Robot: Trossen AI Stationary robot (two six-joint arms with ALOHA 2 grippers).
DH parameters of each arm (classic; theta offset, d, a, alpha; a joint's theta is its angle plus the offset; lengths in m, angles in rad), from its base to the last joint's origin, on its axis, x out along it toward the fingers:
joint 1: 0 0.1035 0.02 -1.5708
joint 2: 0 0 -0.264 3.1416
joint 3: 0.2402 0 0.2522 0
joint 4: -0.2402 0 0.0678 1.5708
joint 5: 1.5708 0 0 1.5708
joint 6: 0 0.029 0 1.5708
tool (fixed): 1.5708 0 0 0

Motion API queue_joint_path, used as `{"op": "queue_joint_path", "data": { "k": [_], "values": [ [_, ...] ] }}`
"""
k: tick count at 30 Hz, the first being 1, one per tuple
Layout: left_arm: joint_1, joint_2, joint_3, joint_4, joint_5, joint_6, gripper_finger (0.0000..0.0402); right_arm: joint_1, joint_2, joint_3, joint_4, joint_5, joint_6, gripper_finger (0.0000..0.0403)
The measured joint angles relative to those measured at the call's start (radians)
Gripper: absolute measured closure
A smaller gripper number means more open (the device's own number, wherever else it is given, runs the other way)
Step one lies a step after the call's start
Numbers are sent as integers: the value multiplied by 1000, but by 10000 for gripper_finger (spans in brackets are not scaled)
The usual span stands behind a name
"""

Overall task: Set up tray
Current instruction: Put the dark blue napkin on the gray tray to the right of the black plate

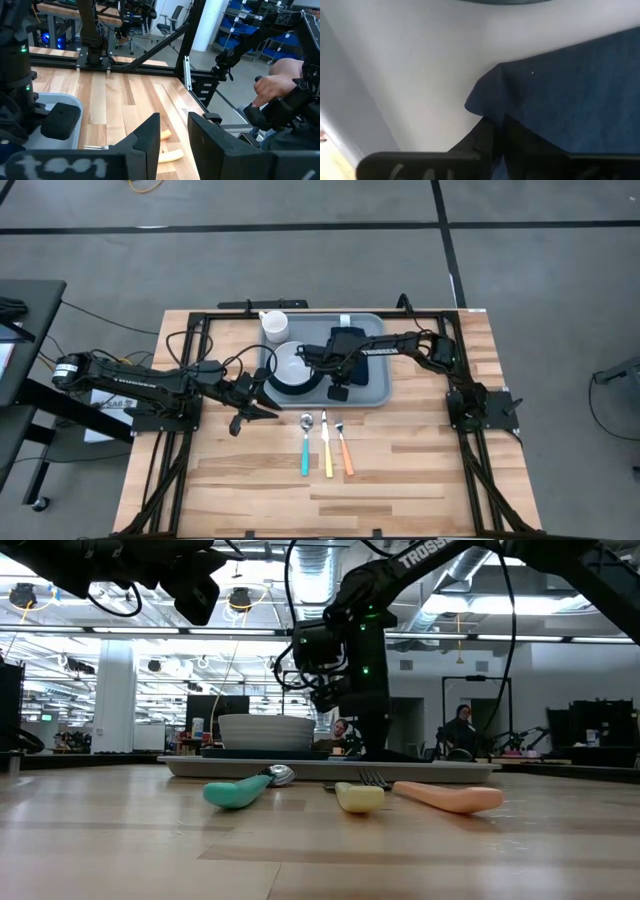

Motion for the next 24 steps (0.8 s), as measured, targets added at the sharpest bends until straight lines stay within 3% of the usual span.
{"op": "queue_joint_path", "data": {
  "k": [13, 24],
  "values": [
    [0, 0, 0, -1, 0, 0, 315, 4, 0, 0, 0, 1, -42, 338],
    [0, 0, 0, -1, 0, 0, 315, 11, 0, 0, -5, 0, -70, 244]
  ]
}}
